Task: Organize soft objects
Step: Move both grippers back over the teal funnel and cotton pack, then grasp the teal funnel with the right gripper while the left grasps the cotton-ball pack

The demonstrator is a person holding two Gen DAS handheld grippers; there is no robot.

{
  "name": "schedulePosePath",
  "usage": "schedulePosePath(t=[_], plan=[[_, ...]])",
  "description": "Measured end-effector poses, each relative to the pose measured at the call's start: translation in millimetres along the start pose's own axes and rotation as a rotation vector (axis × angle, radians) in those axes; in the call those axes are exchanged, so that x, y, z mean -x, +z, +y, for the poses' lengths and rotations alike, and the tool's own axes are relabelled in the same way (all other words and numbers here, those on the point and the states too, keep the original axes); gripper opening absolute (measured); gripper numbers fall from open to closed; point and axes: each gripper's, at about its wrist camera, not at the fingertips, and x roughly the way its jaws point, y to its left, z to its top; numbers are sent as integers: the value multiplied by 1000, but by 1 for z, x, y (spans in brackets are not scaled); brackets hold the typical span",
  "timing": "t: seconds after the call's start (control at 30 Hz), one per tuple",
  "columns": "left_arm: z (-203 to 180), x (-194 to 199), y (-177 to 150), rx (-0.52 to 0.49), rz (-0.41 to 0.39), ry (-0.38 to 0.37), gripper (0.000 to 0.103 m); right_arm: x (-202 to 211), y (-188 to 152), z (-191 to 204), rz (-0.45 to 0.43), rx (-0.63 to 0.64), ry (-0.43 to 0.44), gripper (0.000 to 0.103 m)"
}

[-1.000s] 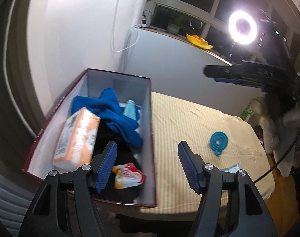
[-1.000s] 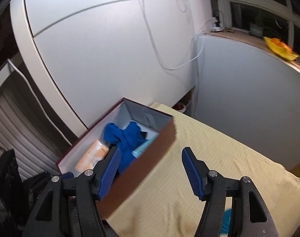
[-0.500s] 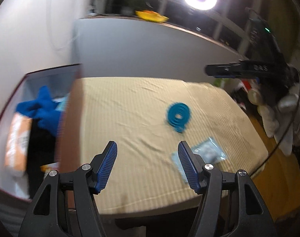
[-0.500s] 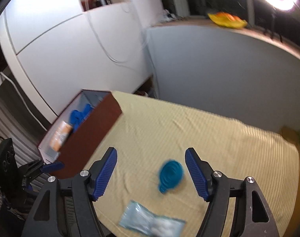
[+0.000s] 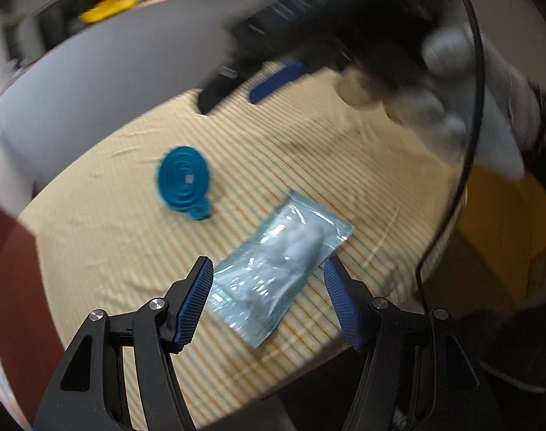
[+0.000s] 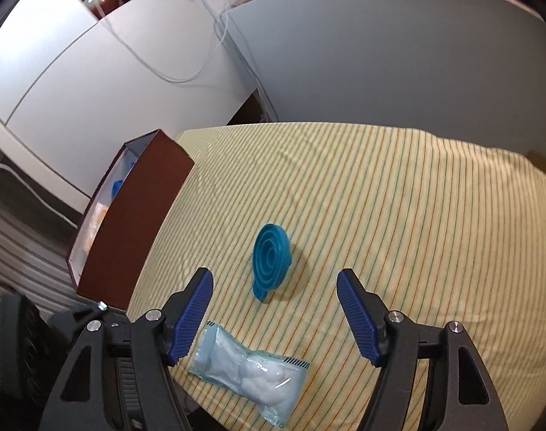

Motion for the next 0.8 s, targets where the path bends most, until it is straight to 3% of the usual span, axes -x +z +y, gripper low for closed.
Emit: schedulePosePath(t=[0.2, 0.37, 0.67, 0.8], plan=[[-11, -34, 11, -133, 110, -13, 64, -14, 7, -20, 34, -66, 54, 68], [-8, -54, 12, -164, 165, -16, 64, -36, 10, -22, 82, -61, 74, 68], [-15, -57, 6, -216, 140, -10, 78, -68, 20, -24, 116, -74, 86, 68], [-14, -55, 3, -215, 122, -15, 78, -76, 23, -20, 119, -64, 80, 68]])
